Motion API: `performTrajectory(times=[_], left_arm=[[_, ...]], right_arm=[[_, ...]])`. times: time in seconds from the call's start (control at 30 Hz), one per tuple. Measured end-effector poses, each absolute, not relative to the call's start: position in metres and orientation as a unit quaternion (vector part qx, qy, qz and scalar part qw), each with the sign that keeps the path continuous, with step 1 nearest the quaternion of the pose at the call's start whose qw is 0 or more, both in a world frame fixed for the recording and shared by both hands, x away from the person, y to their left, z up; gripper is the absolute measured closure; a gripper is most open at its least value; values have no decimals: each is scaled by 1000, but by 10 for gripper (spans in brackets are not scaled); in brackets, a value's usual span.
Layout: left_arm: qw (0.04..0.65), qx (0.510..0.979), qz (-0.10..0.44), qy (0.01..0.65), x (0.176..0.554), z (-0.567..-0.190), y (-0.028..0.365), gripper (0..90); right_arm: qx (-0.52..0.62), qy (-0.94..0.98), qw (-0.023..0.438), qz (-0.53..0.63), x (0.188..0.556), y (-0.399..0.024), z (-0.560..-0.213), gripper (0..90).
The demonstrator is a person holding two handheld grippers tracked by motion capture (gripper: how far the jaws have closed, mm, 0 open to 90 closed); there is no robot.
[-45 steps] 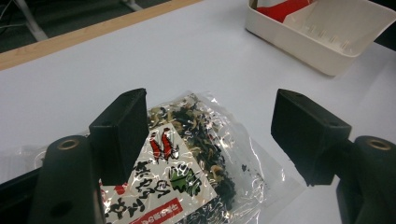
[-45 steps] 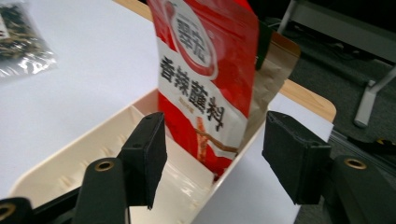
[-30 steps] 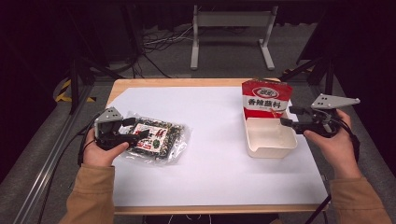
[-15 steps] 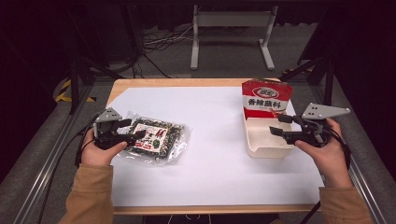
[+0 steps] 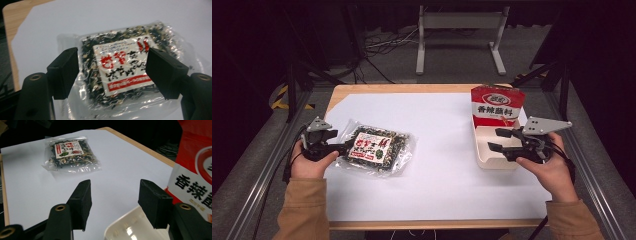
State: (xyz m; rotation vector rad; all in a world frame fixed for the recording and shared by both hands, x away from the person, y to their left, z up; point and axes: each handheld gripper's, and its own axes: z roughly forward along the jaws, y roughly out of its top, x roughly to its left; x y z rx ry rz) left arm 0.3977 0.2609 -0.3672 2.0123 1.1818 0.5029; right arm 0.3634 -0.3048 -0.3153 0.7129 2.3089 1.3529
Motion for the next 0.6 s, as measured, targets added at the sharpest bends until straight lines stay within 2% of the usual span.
performTrajectory(times=[0.43,0.6], left_arm=[[359,747,193,525,392,-392,294,291],[350,738,181,547,395,-401,299,253]], right_arm=[[213,830,172,486,364,-277,-315,420],[205,832,169,487,365,-271,-316,417]])
